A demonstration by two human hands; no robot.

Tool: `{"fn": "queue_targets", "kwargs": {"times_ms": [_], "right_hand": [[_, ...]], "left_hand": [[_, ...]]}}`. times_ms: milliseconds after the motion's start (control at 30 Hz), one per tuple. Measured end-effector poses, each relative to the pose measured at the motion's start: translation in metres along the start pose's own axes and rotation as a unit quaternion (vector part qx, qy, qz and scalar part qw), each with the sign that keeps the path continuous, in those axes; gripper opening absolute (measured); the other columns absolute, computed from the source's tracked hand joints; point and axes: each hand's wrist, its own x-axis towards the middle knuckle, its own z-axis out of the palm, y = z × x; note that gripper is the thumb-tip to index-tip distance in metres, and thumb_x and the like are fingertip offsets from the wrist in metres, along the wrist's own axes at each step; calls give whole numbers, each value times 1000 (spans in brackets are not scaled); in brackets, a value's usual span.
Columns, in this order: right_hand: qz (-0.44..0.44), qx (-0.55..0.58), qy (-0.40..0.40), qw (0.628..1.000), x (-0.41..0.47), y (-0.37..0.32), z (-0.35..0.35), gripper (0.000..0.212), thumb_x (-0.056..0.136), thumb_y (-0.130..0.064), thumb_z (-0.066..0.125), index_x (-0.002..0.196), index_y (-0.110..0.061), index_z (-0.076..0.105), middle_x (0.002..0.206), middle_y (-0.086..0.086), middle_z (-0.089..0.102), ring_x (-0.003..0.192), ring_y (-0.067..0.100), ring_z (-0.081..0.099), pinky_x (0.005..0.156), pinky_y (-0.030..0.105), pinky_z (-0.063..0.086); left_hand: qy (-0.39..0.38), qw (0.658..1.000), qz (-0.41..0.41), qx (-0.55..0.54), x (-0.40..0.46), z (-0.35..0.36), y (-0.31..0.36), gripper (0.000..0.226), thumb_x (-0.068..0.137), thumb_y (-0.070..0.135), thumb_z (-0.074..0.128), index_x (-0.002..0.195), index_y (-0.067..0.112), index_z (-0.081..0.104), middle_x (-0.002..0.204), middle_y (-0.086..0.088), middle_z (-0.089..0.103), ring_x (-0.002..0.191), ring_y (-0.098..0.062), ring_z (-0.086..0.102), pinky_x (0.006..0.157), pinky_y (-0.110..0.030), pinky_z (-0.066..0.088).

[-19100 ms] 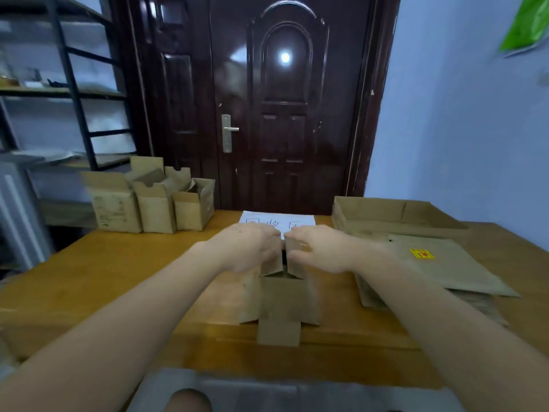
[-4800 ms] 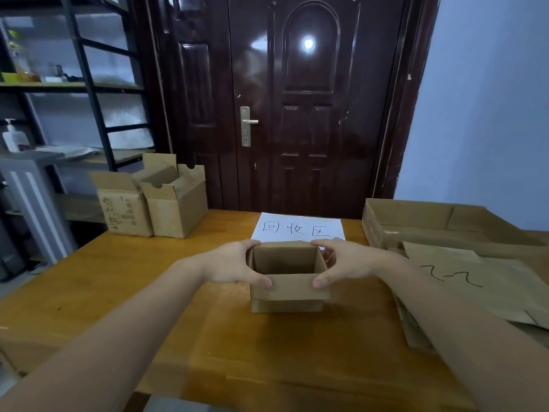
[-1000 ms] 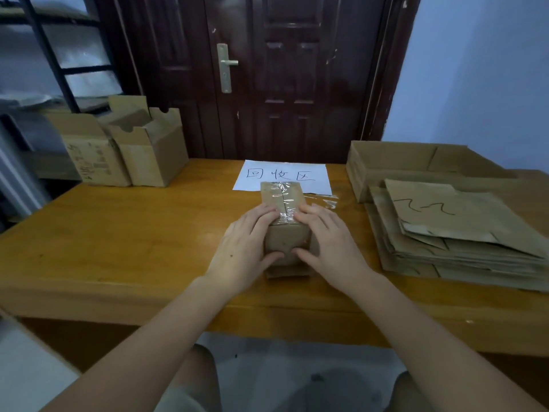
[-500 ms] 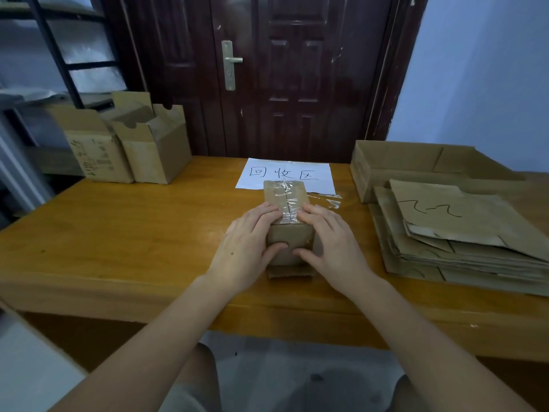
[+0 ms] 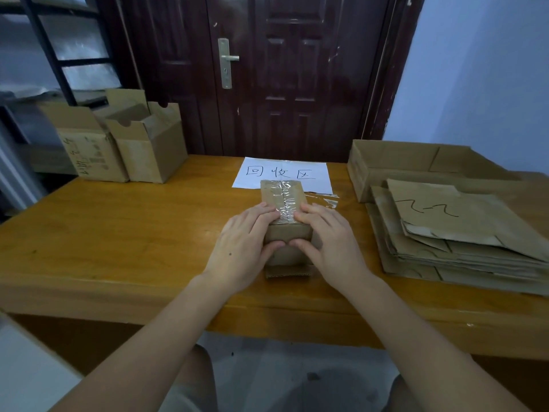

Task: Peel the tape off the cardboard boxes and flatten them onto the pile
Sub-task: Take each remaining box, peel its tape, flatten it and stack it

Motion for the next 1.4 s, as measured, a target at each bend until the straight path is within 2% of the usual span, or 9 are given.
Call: {"fn": "queue_targets", "kwargs": {"times_ms": [233,400,600,833,1133,1400], "right_hand": [[2,0,11,1000,1,-2,1,49,88,-22,76,135,-18,62,143,2,59,136,21,47,116,51,37],[6,2,13,1000,0,-4,2,49,89,-22,76,136,-18,62,143,1,58,136,19,47,116,46,37],[14,14,-14,1000,0,-4,-4,56,87,-24,78,140,-20,58,148,0,54,139,20,44,117,46,35],[15,-10,-71,997,-1,0,-9,79,79,-29,85,148,-27,47,156,-6,42,145,17,33,120,44,26],[8,13,-48,999,-2,0,-4,75,80,-29,84,146,-24,50,155,-3,45,143,17,35,118,41,28],[-4,35,-17,999,-4,2,0,68,82,-27,83,142,-20,54,151,1,49,140,22,42,116,48,37]], "left_hand": [[9,999,27,26,4,-1,-2,48,98,45,60,135,15,57,140,-3,59,137,-20,48,113,-37,36],[11,1000,18,12,3,-1,1,50,97,45,59,136,14,55,141,-5,58,138,-22,48,113,-41,39],[-25,999,15,25,1,0,-3,79,82,61,68,144,16,46,148,-3,50,141,-21,41,116,-40,34],[5,1000,15,17,1,6,-2,70,87,52,72,141,15,48,146,-4,52,140,-23,43,116,-41,36],[24,999,23,1,0,8,-3,63,94,49,67,142,11,50,146,-6,52,141,-25,43,117,-42,35],[42,998,48,4,0,12,-6,62,96,48,66,139,6,53,143,-12,54,139,-29,46,115,-45,38]]}}
